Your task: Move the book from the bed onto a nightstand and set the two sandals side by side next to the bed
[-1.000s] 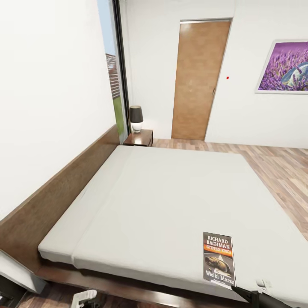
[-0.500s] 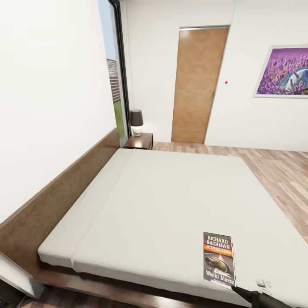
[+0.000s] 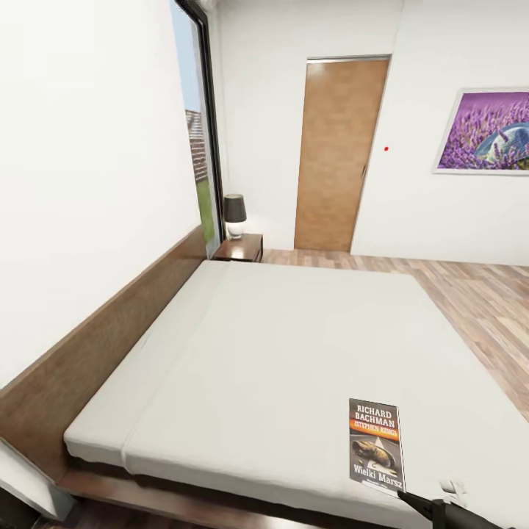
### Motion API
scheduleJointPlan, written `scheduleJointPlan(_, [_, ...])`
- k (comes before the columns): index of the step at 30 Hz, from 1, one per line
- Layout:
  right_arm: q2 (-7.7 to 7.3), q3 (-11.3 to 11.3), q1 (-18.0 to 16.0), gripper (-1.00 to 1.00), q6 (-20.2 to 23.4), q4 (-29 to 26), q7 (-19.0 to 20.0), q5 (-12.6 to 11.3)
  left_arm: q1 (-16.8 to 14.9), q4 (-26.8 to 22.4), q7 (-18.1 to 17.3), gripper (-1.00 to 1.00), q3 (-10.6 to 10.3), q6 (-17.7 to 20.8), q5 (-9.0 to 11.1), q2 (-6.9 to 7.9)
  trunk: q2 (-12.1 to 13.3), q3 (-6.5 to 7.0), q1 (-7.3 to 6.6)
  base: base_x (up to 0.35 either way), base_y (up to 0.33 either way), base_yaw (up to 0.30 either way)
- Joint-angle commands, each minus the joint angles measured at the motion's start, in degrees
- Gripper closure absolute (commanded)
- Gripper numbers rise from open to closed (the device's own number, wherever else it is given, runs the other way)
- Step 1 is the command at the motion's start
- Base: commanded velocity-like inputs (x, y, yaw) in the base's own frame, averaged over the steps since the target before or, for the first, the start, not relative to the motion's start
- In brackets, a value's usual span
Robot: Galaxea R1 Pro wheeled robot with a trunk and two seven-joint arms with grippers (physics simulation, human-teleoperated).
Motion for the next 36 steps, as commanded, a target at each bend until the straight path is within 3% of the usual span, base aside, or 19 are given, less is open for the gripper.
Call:
scheduleJointPlan(1, [-0.05, 0.44, -0.05, 1.00, 0.16, -0.02, 0.11, -0.56, -0.05, 0.05, -0.42, -1.00, 0.86, -0.26, -0.27, 0.00, -0.10, -0.02, 0.03, 0.000, 0.000, 0.000])
scheduleJointPlan(11, [-0.05, 0.44, -0.05, 1.00, 0.16, 0.00, 0.11, -0.56, -0.05, 0.01, -0.27, -1.00, 1.70, -0.29, -0.47, -0.08, -0.10, 0.92, 0.03, 0.000, 0.000, 0.000])
scheduleJointPlan(18, [-0.05, 0.52, -0.04, 1.00, 0.16, 0.01, 0.00, -0.54, -0.05, -0.01, 2.68, -1.00, 1.57, -0.29, -0.54, -0.20, -0.10, 1.57, 0.03, 0.000, 0.000, 0.000])
scheduleJointPlan(36, [-0.05, 0.52, -0.06, 1.00, 0.16, -0.01, -0.01, -0.54, -0.05, -0.01, 3.07, -1.00, 1.52, -0.29, -0.74, -1.01, -0.10, 3.25, 0.03, 0.000, 0.000, 0.000])
